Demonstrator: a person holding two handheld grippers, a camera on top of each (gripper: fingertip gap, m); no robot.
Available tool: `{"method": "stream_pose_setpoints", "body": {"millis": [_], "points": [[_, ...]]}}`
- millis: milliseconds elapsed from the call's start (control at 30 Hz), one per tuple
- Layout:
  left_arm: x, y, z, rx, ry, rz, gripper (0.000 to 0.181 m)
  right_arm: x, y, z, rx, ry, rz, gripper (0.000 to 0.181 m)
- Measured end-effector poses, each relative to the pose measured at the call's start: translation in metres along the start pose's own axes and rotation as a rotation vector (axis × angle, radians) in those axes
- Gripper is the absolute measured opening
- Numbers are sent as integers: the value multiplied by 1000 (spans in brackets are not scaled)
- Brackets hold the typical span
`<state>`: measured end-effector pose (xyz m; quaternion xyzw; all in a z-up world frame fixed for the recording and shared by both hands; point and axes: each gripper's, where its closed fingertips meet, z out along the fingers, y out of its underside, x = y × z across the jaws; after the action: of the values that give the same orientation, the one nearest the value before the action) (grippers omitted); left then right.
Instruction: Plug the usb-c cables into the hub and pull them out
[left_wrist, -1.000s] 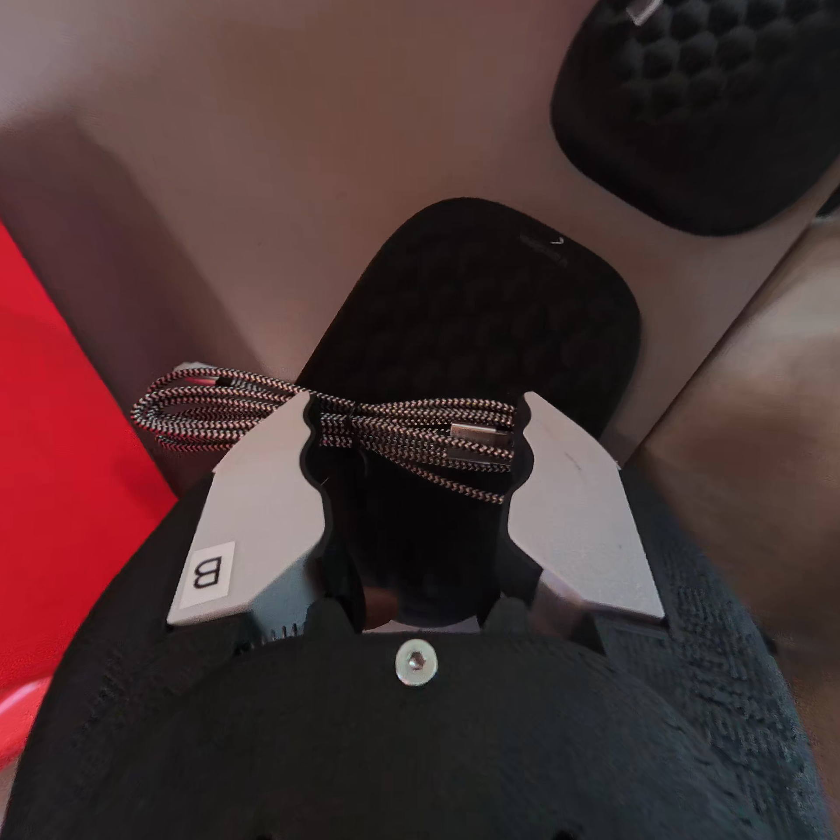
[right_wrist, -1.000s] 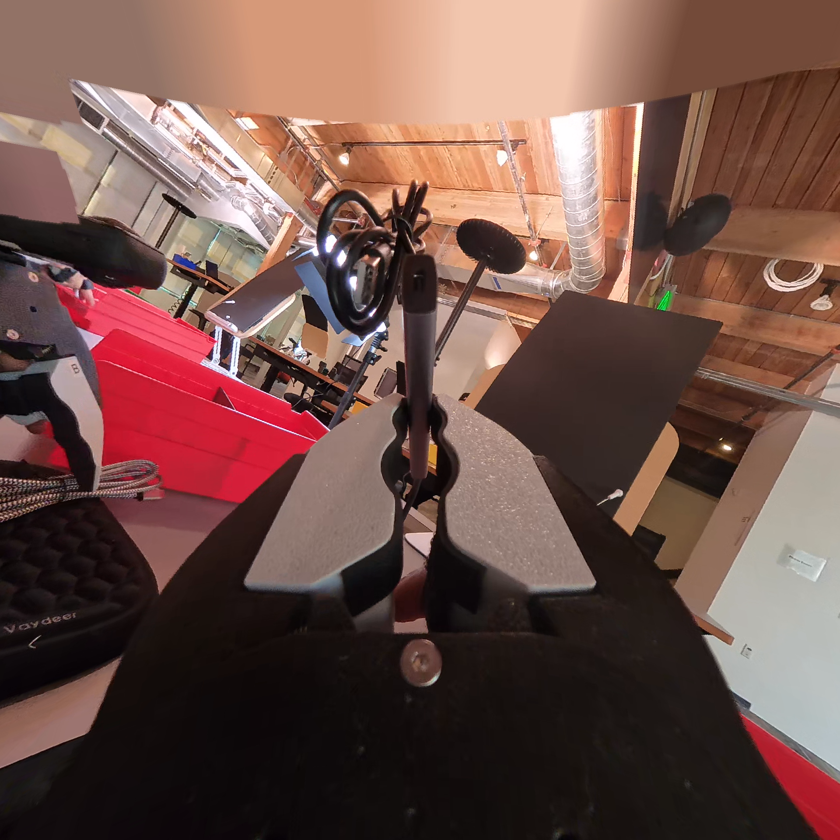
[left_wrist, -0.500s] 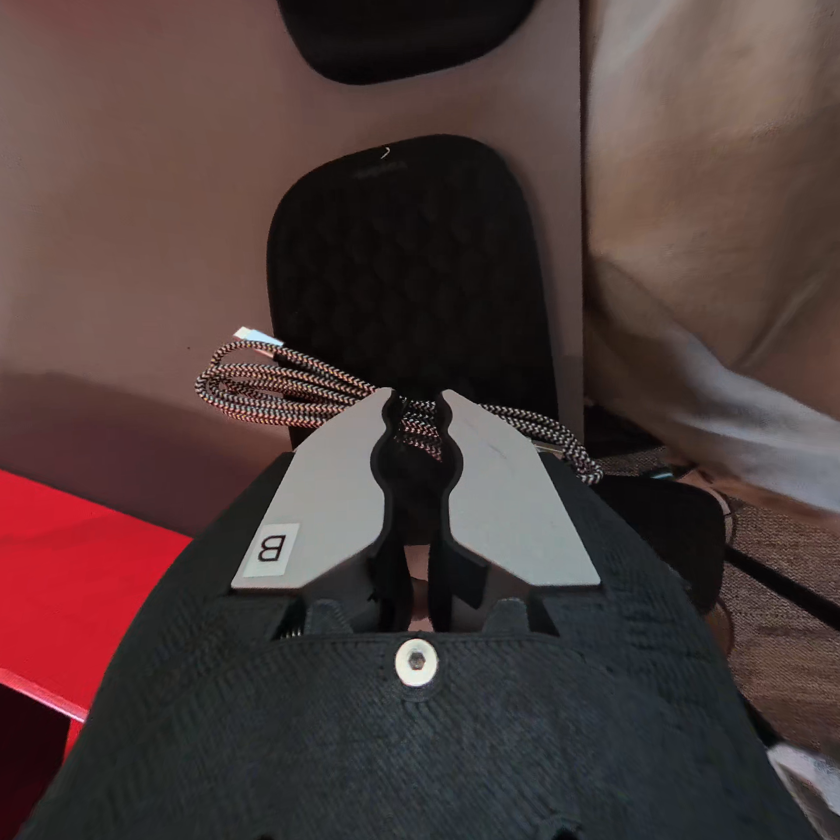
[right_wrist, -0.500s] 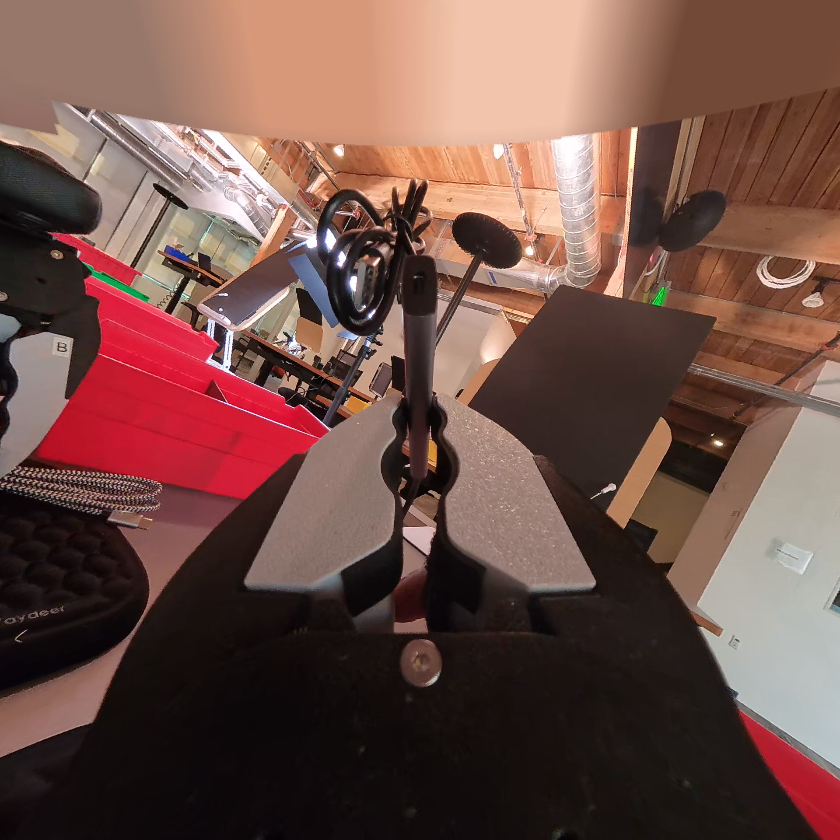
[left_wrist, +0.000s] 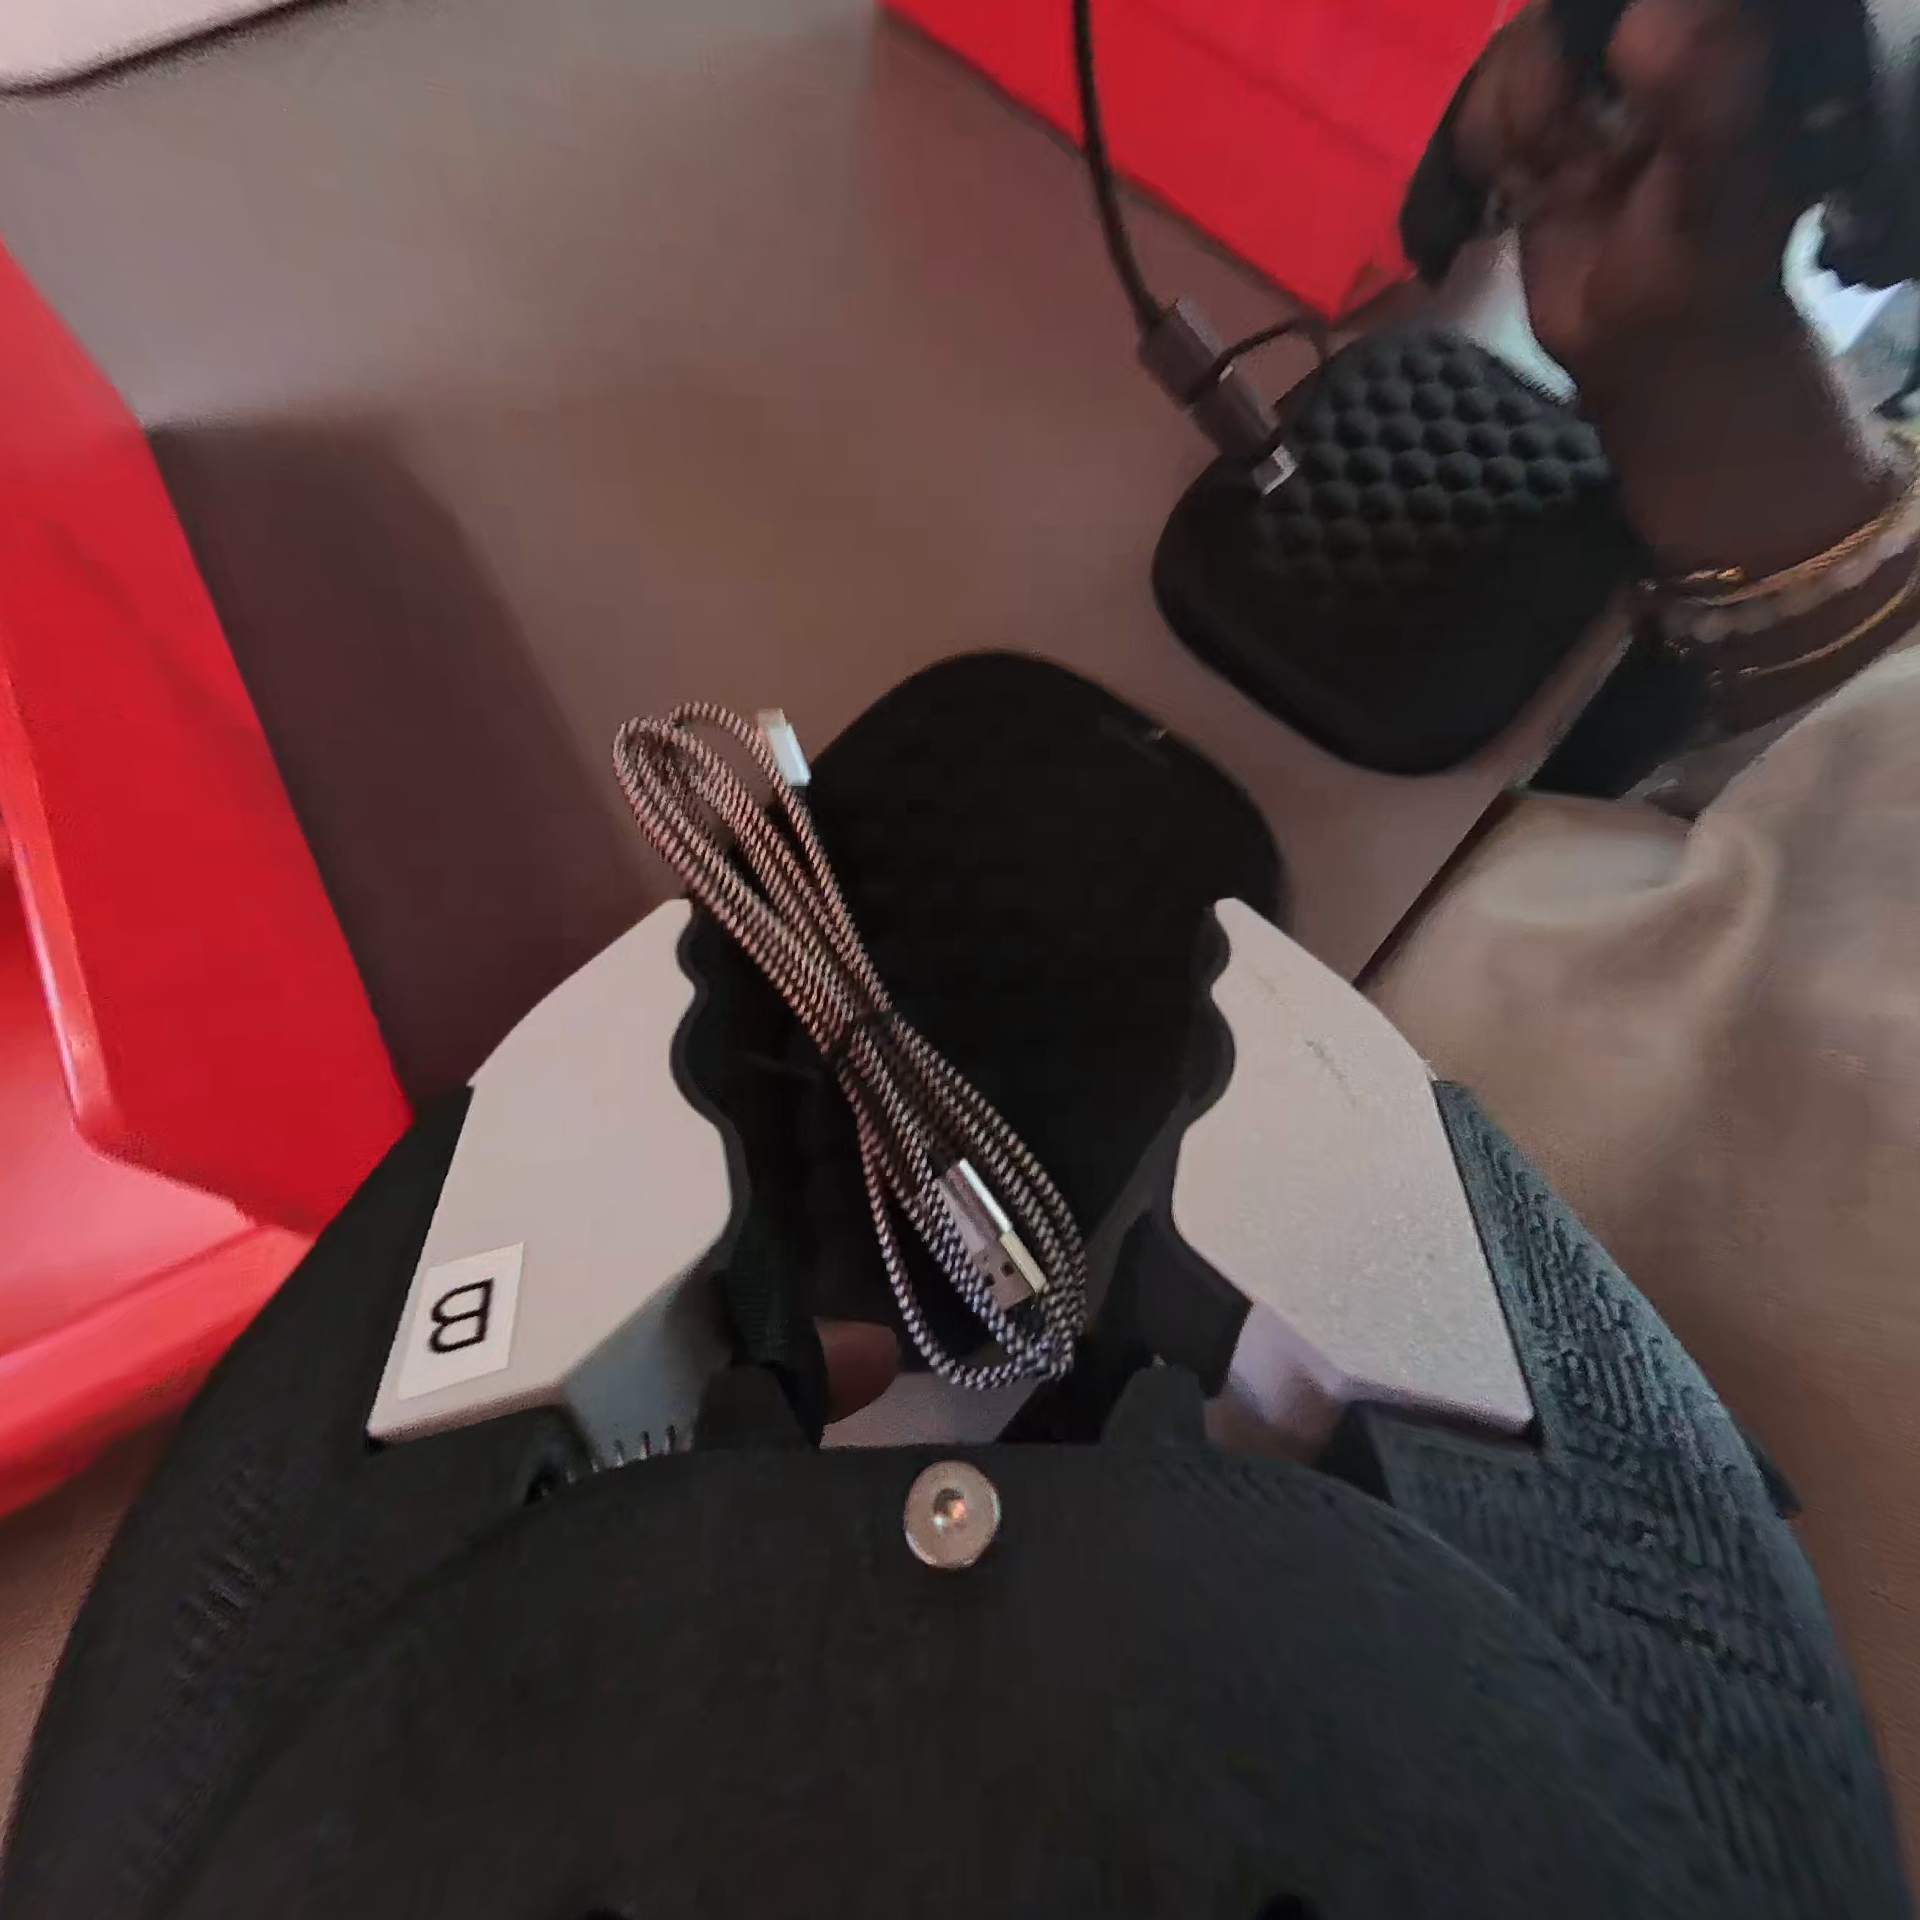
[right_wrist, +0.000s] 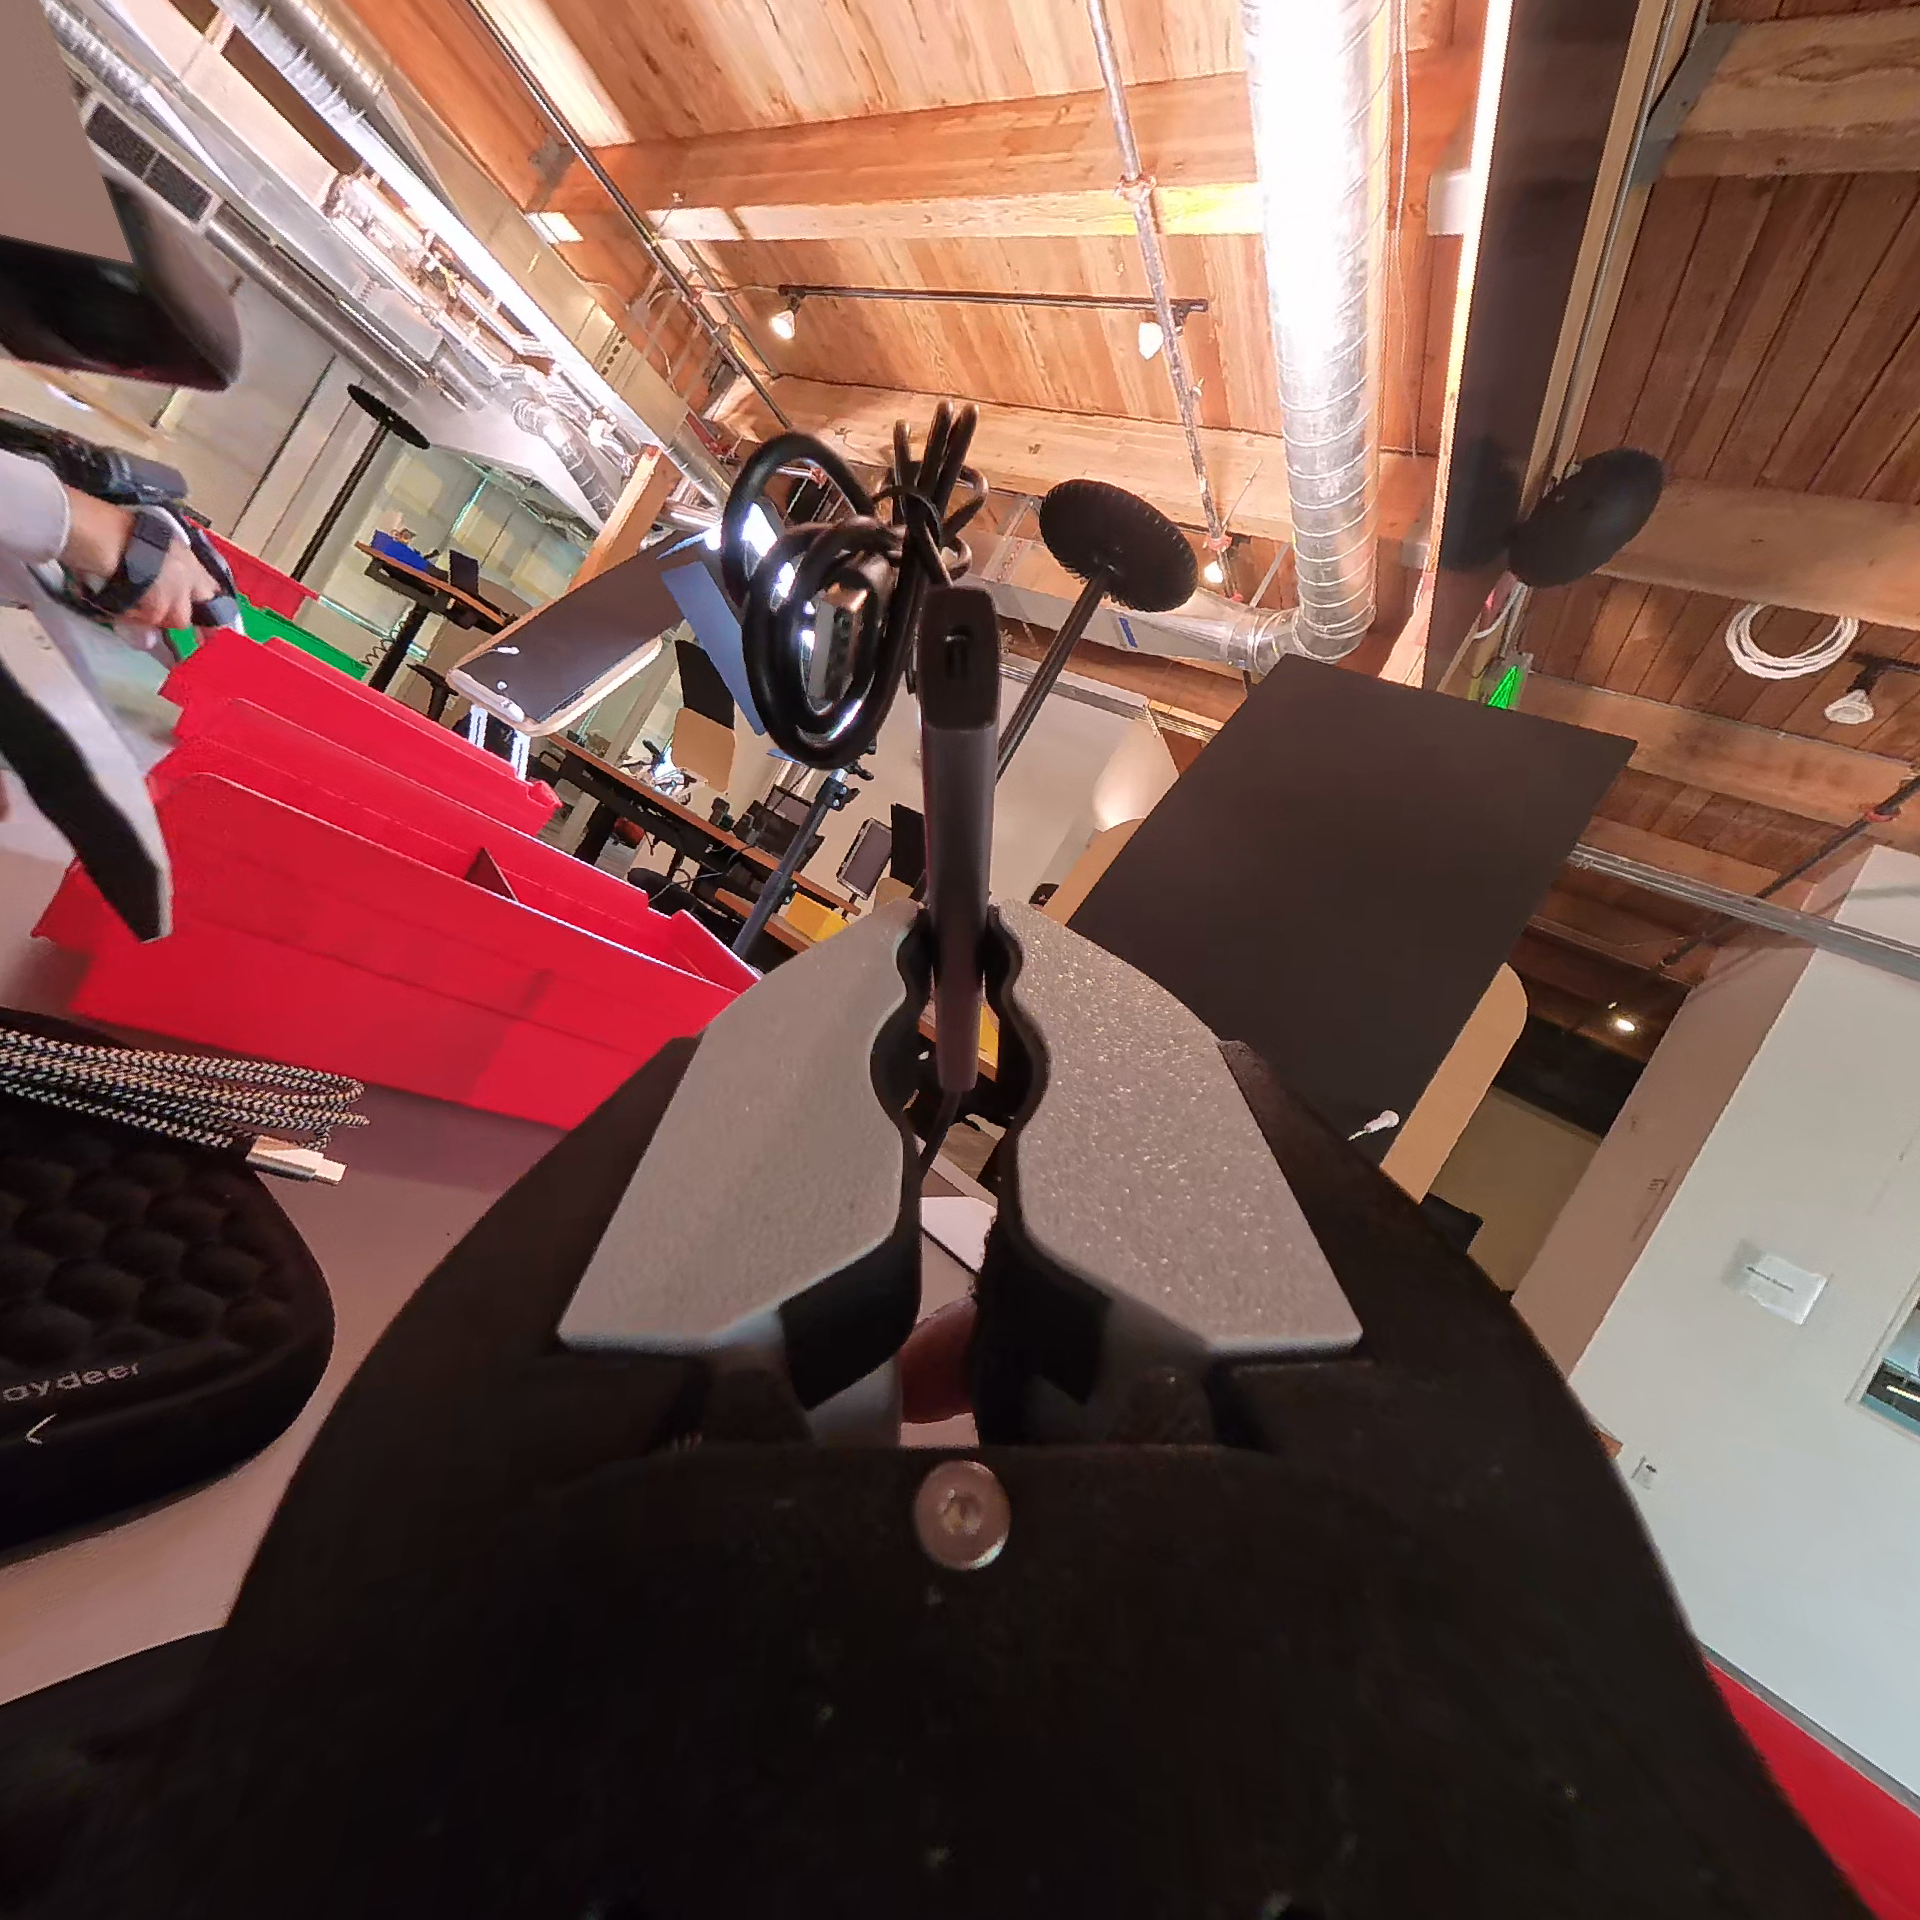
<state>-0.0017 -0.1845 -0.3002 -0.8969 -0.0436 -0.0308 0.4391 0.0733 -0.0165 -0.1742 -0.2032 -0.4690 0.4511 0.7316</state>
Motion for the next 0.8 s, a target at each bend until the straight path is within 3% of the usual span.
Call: {"method": "stream_pose_setpoints", "body": {"millis": [167,300,400,500,600,633,700,767,800], "points": [[-12,21,16,-88,-32,-27,82,0,2,0,-6,0,5,8],[-27,31,24,-161,-102,170,28,-1,2,1,-9,-5,2,8],[-23,32,19,-178,-12,461,25,-3,3,2,-11,-16,6,8],[-22,36,12,-214,86,617,24,-4,3,2,-12,-16,-3,8],[-24,37,8,-209,133,658,17,-3,3,1,-15,-12,-1,8],[-28,36,9,-209,110,638,19,-3,3,1,-14,-12,2,8],[-38,30,10,-211,12,582,50,-3,4,1,-14,-13,5,8],[-22,8,7,-84,-10,594,51,-3,4,2,-16,-14,7,8],[-3,-7,4,44,15,633,35,-4,4,2,-16,-16,8,8]]}}
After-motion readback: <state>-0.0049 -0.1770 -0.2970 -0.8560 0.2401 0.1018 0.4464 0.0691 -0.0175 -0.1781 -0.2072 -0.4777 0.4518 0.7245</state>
